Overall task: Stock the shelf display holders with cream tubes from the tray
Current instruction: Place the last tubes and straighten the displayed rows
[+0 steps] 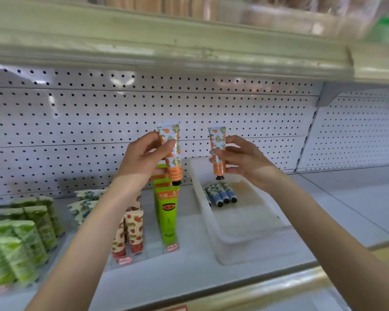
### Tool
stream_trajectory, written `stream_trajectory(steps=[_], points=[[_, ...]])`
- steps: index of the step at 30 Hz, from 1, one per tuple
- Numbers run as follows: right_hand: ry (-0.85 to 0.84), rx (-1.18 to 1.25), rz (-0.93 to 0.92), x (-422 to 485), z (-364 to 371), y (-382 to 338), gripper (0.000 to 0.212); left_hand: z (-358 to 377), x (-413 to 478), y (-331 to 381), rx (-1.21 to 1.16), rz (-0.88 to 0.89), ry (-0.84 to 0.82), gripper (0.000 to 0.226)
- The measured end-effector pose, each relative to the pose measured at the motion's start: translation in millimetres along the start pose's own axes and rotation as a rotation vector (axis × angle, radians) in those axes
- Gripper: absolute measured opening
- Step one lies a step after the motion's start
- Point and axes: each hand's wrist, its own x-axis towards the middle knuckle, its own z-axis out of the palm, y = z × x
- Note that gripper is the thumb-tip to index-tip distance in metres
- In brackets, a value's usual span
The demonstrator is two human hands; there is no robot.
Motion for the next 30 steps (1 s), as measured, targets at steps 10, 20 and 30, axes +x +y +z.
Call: stream_trajectory(steps=[10,20,30], points=[[0.033,-0.100,-0.095,-31,45,-20,0.010,-33,-38,15,-0.007,0.017,0.016,0.013],[-0.136,-0.092,-0.102,-57,69,-22,0.018,-51,-99,26,0.028,-0.015,0.145,0.008],[-0.261,-0.102,-0.108,-79,103,-28,0.025,-80,-140,32,0.055,-0.024,0.209,0.009]])
